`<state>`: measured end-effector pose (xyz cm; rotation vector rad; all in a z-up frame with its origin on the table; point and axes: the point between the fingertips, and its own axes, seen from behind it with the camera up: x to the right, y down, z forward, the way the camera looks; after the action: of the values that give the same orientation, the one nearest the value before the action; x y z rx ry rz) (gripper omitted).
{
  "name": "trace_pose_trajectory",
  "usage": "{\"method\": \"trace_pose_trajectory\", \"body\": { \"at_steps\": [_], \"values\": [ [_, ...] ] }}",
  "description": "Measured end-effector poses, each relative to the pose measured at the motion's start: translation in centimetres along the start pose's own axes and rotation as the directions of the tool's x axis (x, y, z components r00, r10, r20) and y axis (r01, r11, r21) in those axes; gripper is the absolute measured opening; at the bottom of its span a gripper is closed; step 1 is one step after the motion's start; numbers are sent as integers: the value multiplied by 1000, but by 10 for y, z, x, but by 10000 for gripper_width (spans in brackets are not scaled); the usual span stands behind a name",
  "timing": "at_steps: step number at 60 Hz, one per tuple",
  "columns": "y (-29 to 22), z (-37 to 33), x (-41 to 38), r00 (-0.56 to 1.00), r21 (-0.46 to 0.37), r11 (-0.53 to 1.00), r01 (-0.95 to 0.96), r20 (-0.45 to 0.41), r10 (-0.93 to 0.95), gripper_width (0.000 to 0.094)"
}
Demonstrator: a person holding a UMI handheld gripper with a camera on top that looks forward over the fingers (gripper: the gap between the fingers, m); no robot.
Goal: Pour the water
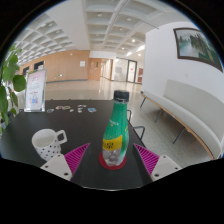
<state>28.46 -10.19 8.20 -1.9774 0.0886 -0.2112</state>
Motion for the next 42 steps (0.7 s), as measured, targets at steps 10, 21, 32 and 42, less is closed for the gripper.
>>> {"method": "trace_pose_trajectory", "body": {
  "at_steps": [10, 21, 32, 42],
  "values": [
    [-5, -83, -11, 1000, -10, 1000, -13, -12, 13, 855],
    [-13, -182, -23, 1000, 6, 1000, -12, -4, 12, 855],
    [-13, -257, -33, 1000, 12, 1000, -14, 14, 14, 851],
    [-7, -294, -36, 1000, 15, 1000, -11, 27, 11, 854]
  ]
}}
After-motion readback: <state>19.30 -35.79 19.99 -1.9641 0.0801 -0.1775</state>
